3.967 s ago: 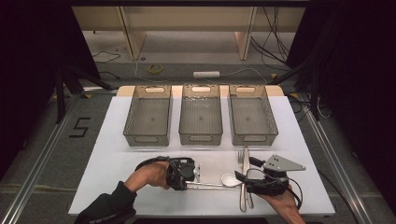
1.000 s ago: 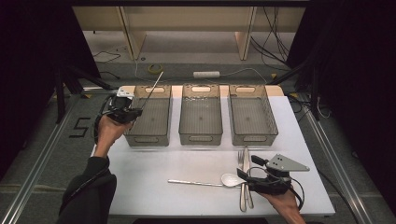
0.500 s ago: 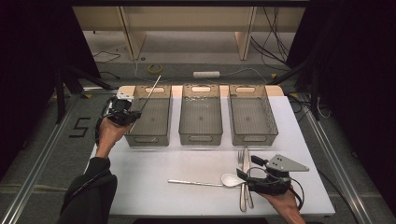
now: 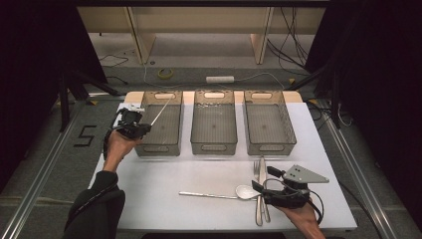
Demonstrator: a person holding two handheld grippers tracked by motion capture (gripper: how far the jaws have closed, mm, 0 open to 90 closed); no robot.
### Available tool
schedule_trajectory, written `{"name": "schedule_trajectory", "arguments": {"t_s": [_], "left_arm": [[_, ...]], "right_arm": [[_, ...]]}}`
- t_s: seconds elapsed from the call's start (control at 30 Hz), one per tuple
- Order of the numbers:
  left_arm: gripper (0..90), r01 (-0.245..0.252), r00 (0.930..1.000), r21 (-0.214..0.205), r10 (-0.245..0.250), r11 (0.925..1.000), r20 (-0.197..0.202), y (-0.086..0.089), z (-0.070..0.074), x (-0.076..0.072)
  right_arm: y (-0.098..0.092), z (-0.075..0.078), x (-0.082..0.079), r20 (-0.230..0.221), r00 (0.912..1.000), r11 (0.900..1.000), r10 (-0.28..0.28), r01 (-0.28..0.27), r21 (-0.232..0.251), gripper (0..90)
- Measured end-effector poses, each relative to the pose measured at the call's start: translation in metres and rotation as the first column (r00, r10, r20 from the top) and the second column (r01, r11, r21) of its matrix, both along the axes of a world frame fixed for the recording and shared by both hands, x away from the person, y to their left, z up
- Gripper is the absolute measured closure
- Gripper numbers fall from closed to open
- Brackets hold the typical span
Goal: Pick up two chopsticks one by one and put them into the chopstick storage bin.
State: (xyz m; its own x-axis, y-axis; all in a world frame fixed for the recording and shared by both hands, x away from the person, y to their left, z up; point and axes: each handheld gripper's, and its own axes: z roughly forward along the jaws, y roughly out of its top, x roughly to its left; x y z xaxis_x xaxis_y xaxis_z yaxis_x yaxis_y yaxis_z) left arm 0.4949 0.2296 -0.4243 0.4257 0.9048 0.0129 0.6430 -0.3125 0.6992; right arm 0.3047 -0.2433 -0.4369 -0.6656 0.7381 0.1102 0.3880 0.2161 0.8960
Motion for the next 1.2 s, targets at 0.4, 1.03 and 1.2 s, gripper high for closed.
{"name": "schedule_trajectory", "arguments": {"t_s": [0.4, 1.03, 1.2], "left_arm": [[34.1, 0.142, 0.9897, -0.026, -0.143, 0.9895, -0.007, -0.020, 0.039, -0.027], [19.6, 0.499, 0.8601, 0.033, -0.490, 0.8661, -0.142, -0.105, 0.049, -0.083], [19.7, 0.538, 0.8347, 0.062, -0.521, 0.8406, -0.178, -0.119, 0.038, -0.090]], "right_arm": [[-0.001, 0.003, -0.002, 0.007, 1.0000, 1.0000, 0.001, -0.001, 0.005, 25.9], [-0.003, 0.003, -0.002, 0.007, 1.0000, 1.0000, 0.001, -0.001, 0.006, 25.7], [-0.003, 0.003, -0.002, 0.004, 1.0000, 1.0000, 0.001, -0.001, 0.007, 25.6]]}}
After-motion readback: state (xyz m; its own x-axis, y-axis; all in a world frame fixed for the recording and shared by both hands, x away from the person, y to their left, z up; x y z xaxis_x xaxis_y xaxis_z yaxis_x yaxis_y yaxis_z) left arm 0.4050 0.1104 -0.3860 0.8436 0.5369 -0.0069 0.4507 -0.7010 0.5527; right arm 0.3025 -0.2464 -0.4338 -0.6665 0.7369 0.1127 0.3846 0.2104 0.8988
